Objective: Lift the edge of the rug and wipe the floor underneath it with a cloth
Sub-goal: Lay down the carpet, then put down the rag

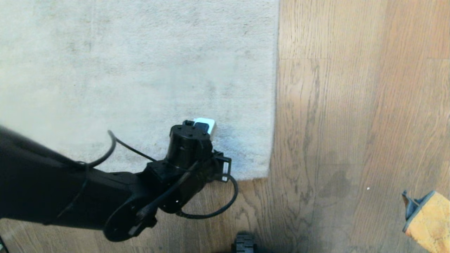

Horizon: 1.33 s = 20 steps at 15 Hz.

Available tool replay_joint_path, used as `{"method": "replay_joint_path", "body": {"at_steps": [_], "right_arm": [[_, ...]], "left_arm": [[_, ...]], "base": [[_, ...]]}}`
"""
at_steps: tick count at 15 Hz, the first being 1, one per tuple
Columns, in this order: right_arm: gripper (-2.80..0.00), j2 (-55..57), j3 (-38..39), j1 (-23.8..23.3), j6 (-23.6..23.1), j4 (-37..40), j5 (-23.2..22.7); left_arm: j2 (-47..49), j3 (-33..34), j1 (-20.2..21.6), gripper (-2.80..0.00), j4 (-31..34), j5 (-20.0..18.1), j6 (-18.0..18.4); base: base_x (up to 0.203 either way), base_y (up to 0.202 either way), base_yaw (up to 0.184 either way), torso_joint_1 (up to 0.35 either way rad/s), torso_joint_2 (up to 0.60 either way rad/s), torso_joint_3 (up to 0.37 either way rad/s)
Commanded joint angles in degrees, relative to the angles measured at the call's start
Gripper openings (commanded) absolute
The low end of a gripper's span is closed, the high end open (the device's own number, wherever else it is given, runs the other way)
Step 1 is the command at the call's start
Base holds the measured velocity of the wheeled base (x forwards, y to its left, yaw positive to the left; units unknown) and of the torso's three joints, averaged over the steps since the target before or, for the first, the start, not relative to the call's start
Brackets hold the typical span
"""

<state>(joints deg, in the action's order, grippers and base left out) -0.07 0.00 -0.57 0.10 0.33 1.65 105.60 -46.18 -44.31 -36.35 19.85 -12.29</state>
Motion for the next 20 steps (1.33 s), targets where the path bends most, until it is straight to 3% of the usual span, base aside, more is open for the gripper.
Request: {"method": "replay_joint_path", "body": {"at_steps": [1,6,11,14,20], "right_arm": [[-2.8,0.1,0.0,0.0,0.0,0.0,0.0],[-2.8,0.1,0.0,0.0,0.0,0.0,0.0],[-2.8,0.1,0.0,0.0,0.0,0.0,0.0],[-2.8,0.1,0.0,0.0,0.0,0.0,0.0],[-2.8,0.1,0.0,0.0,0.0,0.0,0.0]], "left_arm": [[-9.4,5.4,1.6,-2.8,-0.2,0.1,0.1],[-25.0,14.0,8.2,-2.8,0.8,-0.3,1.4],[-44.5,20.0,14.1,-2.8,11.4,-3.2,3.7],[-55.5,26.6,23.1,-2.8,12.7,-5.9,6.5],[-74.2,38.8,41.9,-2.8,11.2,-18.9,9.8]], "base": [[0.0,0.0,0.0,0.0,0.0,0.0],[0.0,0.0,0.0,0.0,0.0,0.0],[0.0,0.0,0.0,0.0,0.0,0.0],[0.0,0.0,0.0,0.0,0.0,0.0],[0.0,0.0,0.0,0.0,0.0,0.0]]}}
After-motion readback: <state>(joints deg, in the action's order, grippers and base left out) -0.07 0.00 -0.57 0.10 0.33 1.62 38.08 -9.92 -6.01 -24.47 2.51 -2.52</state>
